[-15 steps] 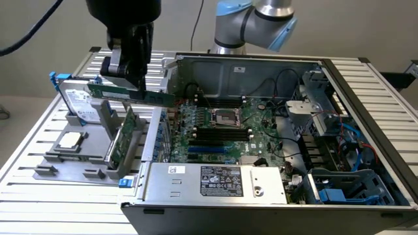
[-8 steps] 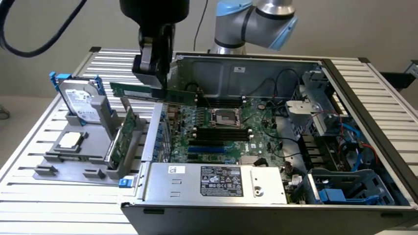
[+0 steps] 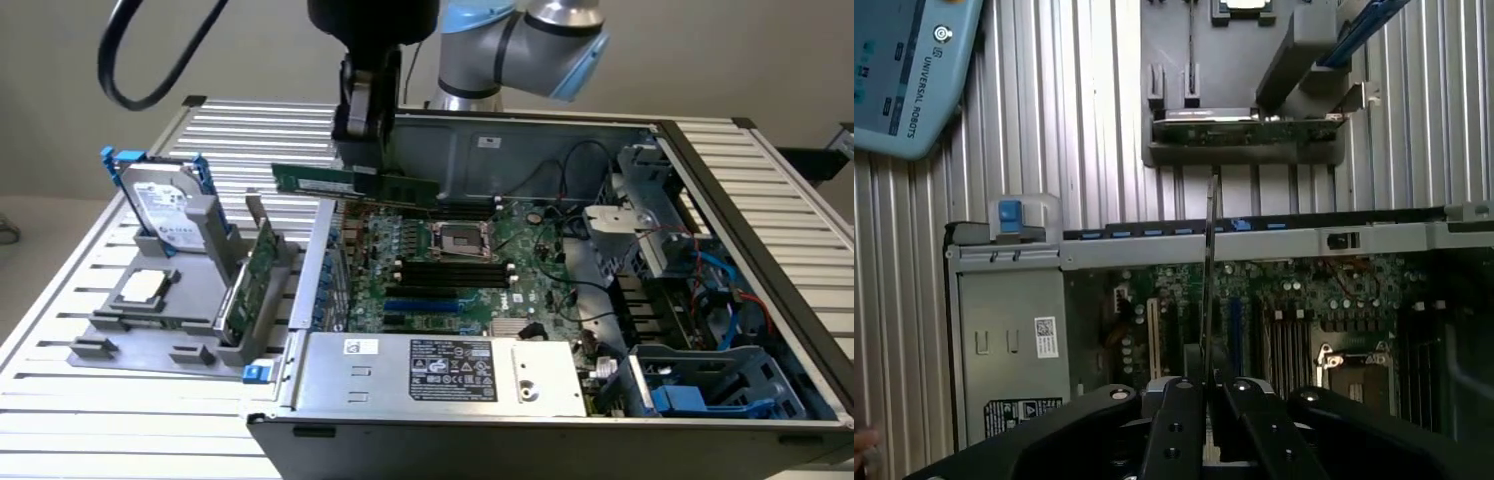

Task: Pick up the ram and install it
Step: 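Pick up the ram and move it above insertion slot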

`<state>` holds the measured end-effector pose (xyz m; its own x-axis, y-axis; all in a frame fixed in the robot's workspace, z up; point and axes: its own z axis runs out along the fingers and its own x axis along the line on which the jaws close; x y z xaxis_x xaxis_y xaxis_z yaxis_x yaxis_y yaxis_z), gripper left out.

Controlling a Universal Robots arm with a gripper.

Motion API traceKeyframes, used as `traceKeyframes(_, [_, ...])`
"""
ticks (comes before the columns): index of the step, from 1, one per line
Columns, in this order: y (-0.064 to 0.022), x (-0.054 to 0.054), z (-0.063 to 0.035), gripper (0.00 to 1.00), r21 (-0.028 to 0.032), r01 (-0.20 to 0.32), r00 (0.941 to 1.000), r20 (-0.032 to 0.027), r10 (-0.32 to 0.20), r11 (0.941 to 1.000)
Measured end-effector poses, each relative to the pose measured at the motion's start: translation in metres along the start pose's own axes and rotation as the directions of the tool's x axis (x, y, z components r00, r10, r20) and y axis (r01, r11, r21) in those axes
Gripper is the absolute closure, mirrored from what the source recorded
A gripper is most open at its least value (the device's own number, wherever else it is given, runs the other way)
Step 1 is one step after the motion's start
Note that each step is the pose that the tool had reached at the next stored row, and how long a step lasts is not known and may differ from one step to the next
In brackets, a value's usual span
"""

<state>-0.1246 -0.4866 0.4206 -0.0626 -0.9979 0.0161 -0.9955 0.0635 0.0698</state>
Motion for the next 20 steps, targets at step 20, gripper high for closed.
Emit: traceKeyframes(20, [-0.0523,-0.047,0.0079,0.86,0.0405,-0.001,1.0000,0.0024,0.000,0.9992])
